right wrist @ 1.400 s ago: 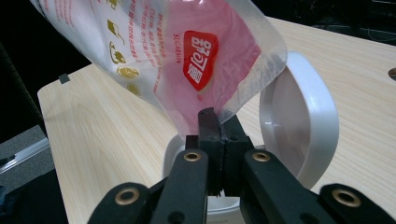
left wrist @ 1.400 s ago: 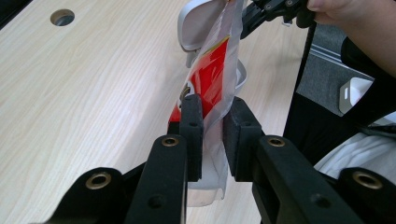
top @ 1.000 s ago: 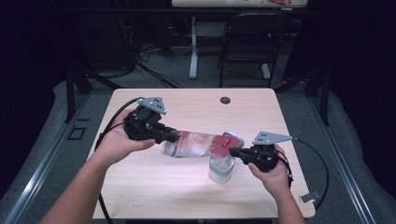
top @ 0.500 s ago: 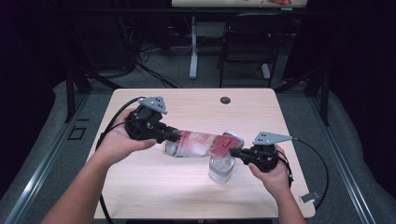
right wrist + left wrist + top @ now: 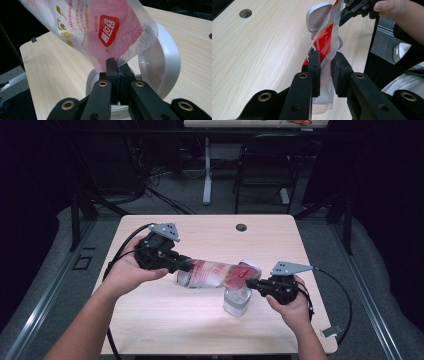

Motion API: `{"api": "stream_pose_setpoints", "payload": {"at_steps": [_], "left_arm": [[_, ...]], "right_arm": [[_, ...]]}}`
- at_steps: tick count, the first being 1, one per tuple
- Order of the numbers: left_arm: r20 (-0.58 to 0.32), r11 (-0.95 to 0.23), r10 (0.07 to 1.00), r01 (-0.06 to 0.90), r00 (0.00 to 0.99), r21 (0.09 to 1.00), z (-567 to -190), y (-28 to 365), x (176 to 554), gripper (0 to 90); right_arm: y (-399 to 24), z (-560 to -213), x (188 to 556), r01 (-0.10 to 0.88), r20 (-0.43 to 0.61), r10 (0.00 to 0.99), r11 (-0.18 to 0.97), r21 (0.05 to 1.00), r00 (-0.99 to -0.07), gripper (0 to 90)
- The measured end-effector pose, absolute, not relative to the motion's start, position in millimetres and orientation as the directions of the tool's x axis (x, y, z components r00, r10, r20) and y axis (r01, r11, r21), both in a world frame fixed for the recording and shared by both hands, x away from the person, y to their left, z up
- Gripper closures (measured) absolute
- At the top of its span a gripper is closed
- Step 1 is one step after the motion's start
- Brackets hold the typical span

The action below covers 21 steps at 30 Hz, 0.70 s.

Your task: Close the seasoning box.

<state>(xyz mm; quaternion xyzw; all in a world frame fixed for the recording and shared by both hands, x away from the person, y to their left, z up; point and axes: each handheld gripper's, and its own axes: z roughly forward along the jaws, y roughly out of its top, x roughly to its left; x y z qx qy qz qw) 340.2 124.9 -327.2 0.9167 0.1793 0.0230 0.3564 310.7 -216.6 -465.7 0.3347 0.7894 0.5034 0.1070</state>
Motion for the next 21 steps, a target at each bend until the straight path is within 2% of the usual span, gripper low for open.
{"api": "stream_pose_setpoints", "payload": {"at_steps": [21], "left_arm": [[-0.084,-0.680,0.343,0.310,0.935,0.664,-324.8,121.6,340.6,78.9]], "right_arm": [[-217.2,-467.0,311.2,0.426,0.173,0.637,0.269,0.864,-0.752,90.0]]}}
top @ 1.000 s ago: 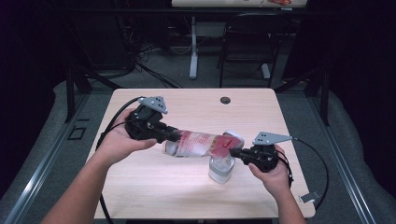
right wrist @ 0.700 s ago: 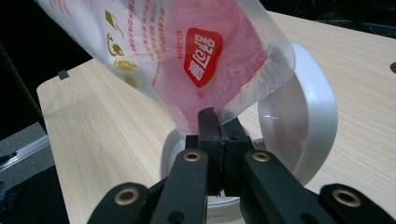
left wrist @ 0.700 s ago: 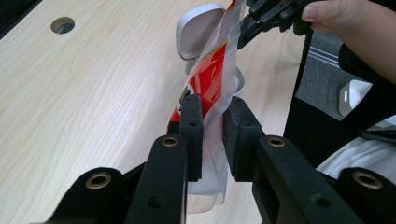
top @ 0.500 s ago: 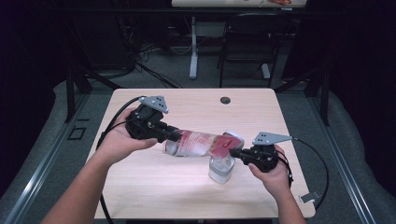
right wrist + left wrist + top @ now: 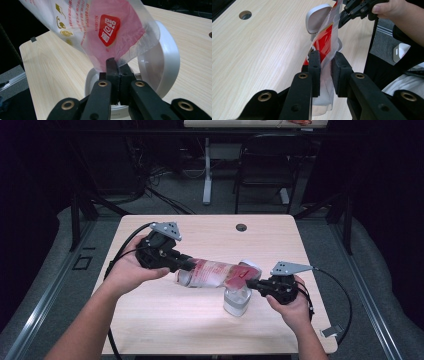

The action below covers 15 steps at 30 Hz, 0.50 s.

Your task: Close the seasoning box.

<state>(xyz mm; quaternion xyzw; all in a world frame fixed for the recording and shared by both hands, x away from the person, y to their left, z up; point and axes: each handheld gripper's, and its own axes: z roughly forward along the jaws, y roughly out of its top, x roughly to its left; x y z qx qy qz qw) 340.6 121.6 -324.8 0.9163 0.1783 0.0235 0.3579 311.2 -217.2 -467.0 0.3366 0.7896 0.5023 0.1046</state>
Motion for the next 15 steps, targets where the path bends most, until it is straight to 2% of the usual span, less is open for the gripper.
{"api": "stream_pose_setpoints", "payload": {"at_steps": [15], "left_arm": [[-0.084,-0.683,0.336,0.304,0.938,0.664,-323.3,119.8,341.4,78.9]], "right_arm": [[-217.7,-467.4,311.3,0.428,0.170,0.638,0.273,0.861,-0.751,90.0]]}}
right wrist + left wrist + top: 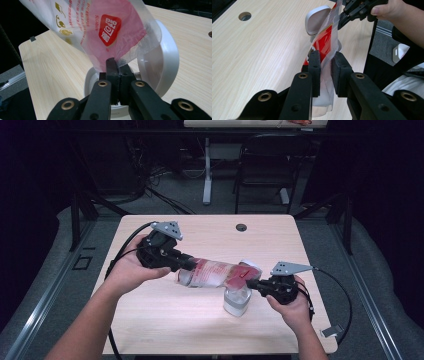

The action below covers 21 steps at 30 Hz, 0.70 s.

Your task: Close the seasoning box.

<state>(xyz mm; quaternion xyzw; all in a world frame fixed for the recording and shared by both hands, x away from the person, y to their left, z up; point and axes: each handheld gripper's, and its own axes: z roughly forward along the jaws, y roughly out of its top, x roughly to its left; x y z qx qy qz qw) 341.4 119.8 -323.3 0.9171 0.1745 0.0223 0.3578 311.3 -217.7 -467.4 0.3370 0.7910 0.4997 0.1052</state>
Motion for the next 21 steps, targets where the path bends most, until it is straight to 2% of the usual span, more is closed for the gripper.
{"api": "stream_pose_setpoints", "payload": {"at_steps": [21], "left_arm": [[-0.085,-0.677,0.338,0.305,0.937,0.670,-321.4,118.2,341.4,78.9]], "right_arm": [[-217.6,-468.1,311.5,0.427,0.167,0.636,0.280,0.860,-0.753,89.8]]}}
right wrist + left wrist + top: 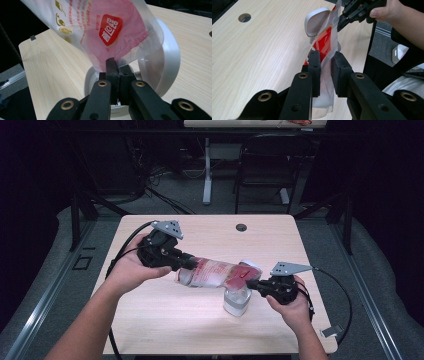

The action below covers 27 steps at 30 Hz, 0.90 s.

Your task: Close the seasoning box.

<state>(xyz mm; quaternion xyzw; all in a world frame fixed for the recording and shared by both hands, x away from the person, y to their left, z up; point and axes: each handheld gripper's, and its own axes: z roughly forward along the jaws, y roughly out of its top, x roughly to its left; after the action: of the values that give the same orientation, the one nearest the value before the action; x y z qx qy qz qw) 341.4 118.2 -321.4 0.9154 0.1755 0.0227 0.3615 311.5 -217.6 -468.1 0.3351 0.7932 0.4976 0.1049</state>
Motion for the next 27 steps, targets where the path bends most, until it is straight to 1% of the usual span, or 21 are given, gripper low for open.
{"api": "stream_pose_setpoints", "payload": {"at_steps": [27], "left_arm": [[-0.090,-0.673,0.336,0.306,0.937,0.674,-321.2,116.5,341.9,78.8]], "right_arm": [[-219.2,-467.3,311.4,0.425,0.163,0.640,0.280,0.861,-0.751,89.4]]}}
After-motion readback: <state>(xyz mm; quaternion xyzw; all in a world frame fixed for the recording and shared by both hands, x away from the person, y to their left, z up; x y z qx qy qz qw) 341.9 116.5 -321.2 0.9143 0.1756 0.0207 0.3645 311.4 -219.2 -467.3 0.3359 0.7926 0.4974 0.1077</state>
